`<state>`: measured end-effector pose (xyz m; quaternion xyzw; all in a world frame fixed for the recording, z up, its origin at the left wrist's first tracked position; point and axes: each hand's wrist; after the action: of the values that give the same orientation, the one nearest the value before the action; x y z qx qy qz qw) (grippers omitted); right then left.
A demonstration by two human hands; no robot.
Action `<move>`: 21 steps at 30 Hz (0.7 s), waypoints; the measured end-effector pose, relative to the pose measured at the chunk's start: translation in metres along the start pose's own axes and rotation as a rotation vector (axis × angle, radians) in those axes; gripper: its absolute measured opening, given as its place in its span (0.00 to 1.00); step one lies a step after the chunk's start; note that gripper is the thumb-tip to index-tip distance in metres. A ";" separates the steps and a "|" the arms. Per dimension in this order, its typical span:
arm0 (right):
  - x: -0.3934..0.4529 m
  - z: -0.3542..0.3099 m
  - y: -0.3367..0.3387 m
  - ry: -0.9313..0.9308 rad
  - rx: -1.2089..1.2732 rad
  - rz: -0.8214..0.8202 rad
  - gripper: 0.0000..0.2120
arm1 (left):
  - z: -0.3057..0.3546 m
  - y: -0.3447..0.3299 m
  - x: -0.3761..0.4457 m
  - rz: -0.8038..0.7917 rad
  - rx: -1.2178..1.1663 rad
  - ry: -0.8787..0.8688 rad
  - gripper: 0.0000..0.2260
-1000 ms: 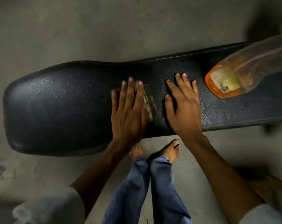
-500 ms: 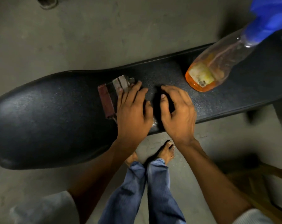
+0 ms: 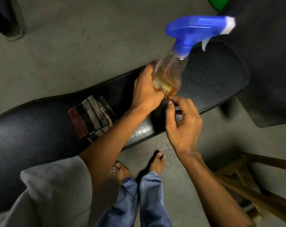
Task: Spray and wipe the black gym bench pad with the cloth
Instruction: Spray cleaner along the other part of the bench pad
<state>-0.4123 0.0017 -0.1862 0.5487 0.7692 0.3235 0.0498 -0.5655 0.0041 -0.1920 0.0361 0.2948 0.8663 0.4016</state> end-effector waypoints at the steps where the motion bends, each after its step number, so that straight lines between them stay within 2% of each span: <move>1: 0.000 0.001 0.004 -0.009 0.001 0.016 0.07 | -0.002 -0.005 0.001 0.011 -0.004 -0.010 0.31; 5: 0.002 0.002 0.018 -0.033 -0.007 0.115 0.05 | -0.005 -0.017 -0.006 0.065 -0.006 -0.083 0.18; 9: 0.016 0.003 0.028 -0.119 0.071 0.242 0.23 | 0.005 -0.024 -0.022 0.050 -0.073 -0.144 0.13; 12: 0.034 0.005 0.036 -0.167 0.176 0.199 0.33 | 0.014 -0.032 -0.048 0.040 -0.005 -0.225 0.07; 15: 0.047 0.002 0.039 -0.233 0.331 0.216 0.30 | 0.012 -0.041 -0.079 0.014 0.051 -0.244 0.09; 18: 0.060 0.001 0.045 -0.292 0.429 0.346 0.28 | 0.000 -0.052 -0.106 -0.047 0.028 -0.189 0.10; 21: 0.069 0.011 0.048 -0.365 0.384 0.356 0.15 | -0.012 -0.058 -0.128 -0.080 0.073 -0.193 0.12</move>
<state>-0.3961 0.0762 -0.1489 0.7233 0.6863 0.0723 0.0251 -0.4436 -0.0642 -0.2105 0.1219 0.2871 0.8308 0.4610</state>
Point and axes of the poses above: each hand's wrist, its own x-axis towards the middle knuckle, its own y-axis out of the back of the hand, z = x × y, and after that the axes turned 3 degrees about x, right-handed
